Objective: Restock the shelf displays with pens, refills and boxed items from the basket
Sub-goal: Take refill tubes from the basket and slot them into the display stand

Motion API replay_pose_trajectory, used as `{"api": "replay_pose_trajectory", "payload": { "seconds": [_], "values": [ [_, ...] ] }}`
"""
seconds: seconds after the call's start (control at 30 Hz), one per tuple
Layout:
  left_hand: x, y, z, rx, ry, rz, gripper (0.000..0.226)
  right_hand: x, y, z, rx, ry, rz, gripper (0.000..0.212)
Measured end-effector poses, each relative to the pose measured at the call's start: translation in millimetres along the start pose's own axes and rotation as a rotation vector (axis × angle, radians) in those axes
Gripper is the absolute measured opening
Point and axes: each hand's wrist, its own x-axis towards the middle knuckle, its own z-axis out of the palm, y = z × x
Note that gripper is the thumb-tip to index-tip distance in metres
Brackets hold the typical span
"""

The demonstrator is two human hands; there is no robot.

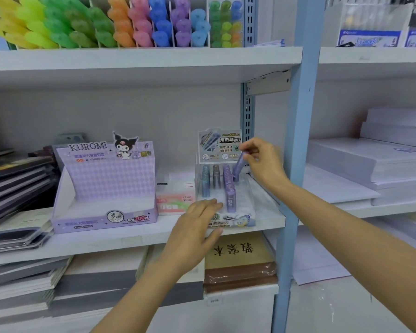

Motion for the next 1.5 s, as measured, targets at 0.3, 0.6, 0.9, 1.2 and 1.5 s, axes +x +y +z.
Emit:
{"api": "replay_pose_trajectory", "payload": {
  "seconds": [0.3, 0.6, 0.9, 1.2, 1.5],
  "values": [
    [1, -4, 2, 0.0, 0.011, 0.01, 0.051, 12, 25, 14, -0.109, -0.154, 0.005, 0.025],
    [1, -4, 6, -0.013, 0.047, 0.03, 0.05, 20, 26, 18, -0.172, -0.229, 0.035, 0.023],
    [1, -7, 9, 0.011, 0.066, 0.047, 0.049, 10, 37, 25, -0.275, -0.18, 0.023, 0.014],
    [-14, -1, 8, 0.035, 0.248, 0.052, 0.053, -51, -7, 3, 0.04, 0.005, -0.181, 0.012],
    [-166, -52, 100, 0.122, 0.315, -0.233, 0.031, -223, -9, 79, 0.258, -0.633, -0.345, 0.012]
  ]
}}
